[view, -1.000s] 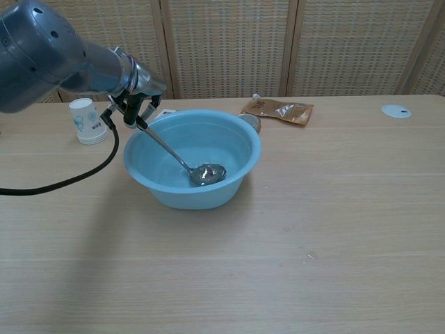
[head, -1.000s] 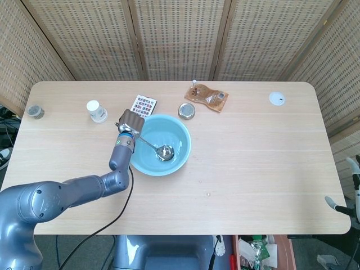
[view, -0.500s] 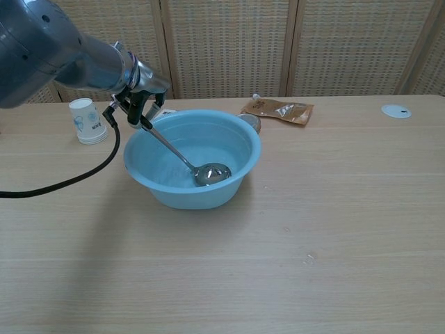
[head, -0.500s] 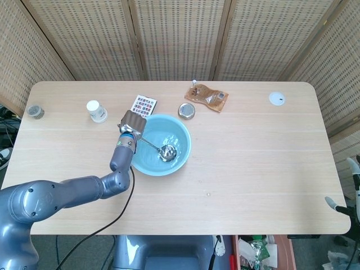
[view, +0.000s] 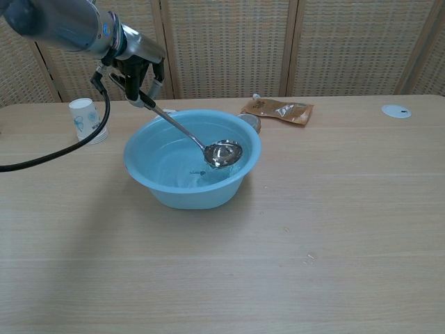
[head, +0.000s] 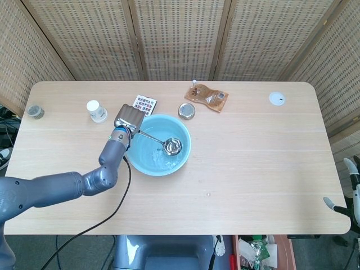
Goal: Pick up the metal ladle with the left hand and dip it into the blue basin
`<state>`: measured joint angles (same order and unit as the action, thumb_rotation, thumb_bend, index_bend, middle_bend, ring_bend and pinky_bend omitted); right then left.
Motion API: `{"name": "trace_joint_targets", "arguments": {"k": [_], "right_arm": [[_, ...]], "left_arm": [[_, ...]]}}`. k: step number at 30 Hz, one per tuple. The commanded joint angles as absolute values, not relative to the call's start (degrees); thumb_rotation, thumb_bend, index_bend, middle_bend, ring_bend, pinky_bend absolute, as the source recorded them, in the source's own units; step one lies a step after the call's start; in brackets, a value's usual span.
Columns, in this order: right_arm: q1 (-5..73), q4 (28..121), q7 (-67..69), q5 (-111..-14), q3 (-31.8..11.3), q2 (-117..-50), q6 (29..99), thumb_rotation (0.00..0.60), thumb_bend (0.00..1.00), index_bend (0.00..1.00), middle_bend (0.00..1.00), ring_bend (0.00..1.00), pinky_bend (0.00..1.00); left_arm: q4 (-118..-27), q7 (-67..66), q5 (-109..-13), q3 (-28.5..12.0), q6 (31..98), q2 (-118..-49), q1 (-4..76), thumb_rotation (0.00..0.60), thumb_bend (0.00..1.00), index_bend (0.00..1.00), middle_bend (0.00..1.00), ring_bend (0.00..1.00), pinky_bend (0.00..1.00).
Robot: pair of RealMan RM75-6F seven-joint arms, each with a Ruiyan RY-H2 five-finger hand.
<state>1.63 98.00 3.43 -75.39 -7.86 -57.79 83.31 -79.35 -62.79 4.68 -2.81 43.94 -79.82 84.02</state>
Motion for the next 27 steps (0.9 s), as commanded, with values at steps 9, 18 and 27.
{"name": "trace_joint_targets", "arguments": {"k": [9, 18, 27], "right_arm": [[1.57, 98.20, 3.34, -75.41, -7.87, -57.75, 83.47, 0.600, 0.00, 0.00, 0.00, 0.00, 0.00], [1.50, 98.14, 3.43, -75.68, -7.78, -57.77, 83.63, 0.600, 0.00, 0.00, 0.00, 0.00, 0.00], [1.51, 98.28, 2.86, -75.66, -7.73, -57.94, 83.71, 0.600, 0.00, 0.00, 0.00, 0.00, 0.00]], "left_arm": [[-82.80, -59.70, 6.18, -3.34, 42.23, -75.32, 84.76, 0.600, 0.71, 1.00, 1.00, 1.00, 1.00], [-85.25, -62.49, 14.06, -1.10, 42.17, -72.47, 88.24, 0.600, 0.71, 1.00, 1.00, 1.00, 1.00], [-87.41, -65.62, 22.06, 0.35, 42.20, -69.50, 91.52, 0.600, 0.71, 1.00, 1.00, 1.00, 1.00]]}}
